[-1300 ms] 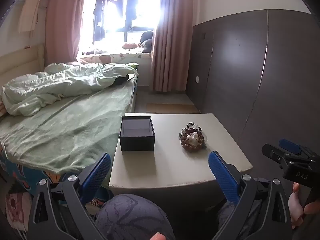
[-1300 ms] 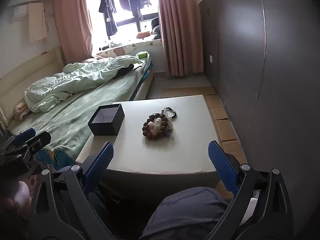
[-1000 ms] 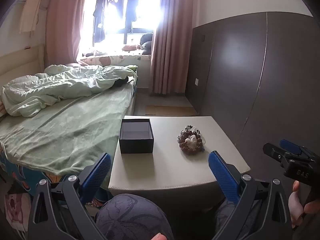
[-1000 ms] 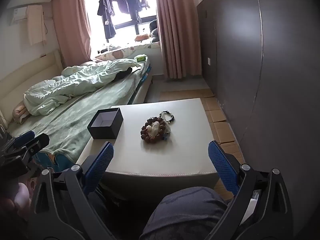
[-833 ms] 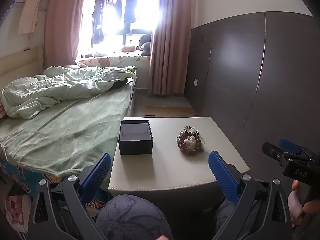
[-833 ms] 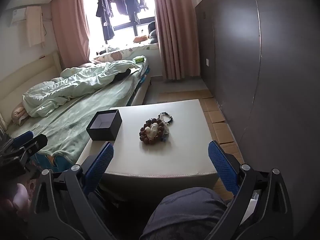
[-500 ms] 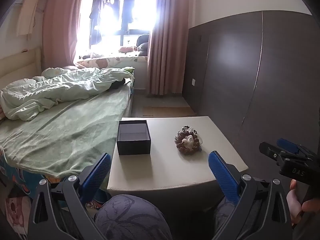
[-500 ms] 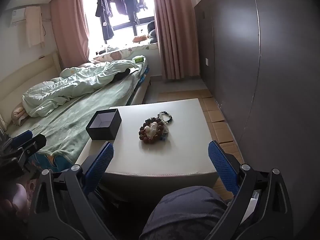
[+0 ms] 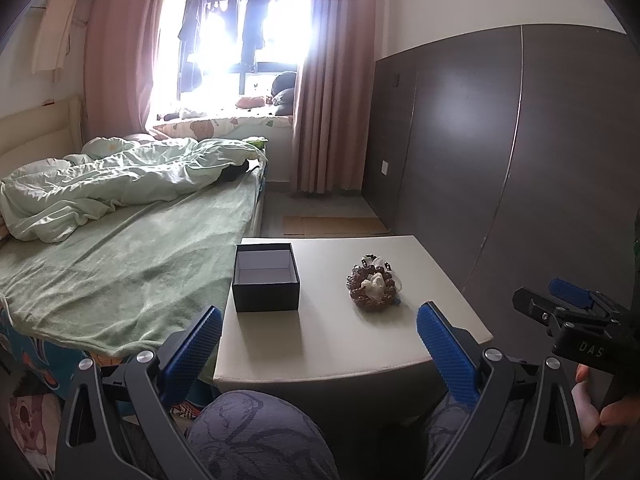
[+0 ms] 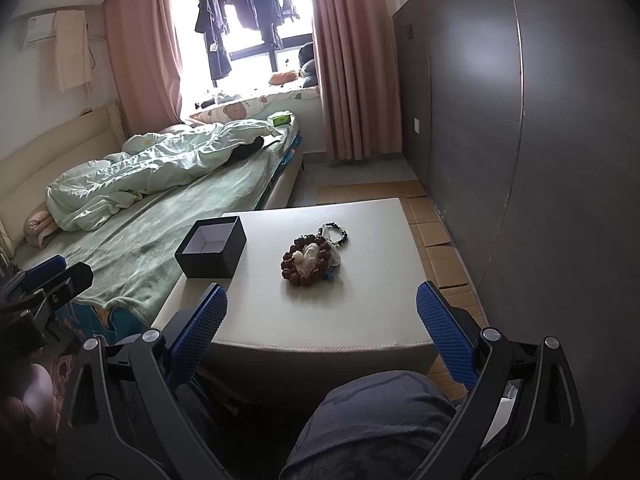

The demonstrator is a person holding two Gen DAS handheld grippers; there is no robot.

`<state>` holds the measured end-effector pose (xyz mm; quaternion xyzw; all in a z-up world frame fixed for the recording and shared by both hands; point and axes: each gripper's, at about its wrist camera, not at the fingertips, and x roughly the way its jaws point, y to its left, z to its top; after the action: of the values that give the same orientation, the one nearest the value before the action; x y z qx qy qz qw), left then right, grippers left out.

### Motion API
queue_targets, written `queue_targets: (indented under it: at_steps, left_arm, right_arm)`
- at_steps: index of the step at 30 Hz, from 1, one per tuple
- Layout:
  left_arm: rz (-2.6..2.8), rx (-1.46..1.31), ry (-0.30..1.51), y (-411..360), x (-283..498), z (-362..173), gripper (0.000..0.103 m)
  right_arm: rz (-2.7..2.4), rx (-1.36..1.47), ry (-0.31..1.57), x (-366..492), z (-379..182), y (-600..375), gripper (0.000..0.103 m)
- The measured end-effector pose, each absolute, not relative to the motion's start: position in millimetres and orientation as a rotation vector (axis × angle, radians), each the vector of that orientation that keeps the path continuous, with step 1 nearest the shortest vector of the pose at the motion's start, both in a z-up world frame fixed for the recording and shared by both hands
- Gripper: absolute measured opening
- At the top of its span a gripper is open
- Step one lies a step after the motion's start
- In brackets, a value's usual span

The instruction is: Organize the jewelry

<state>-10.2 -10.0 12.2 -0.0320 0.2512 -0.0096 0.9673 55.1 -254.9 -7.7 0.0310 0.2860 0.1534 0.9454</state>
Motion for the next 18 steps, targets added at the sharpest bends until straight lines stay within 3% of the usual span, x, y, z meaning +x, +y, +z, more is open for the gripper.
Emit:
queue_targets:
  at_steps: [18]
  left_arm:
    - [-0.033, -0.066, 0.497, -12.3, -16.1, 16.0, 0.095]
  right_arm:
    - [0.313, 0.063, 0.579, 53.3, -5.6, -254.8, 0.095]
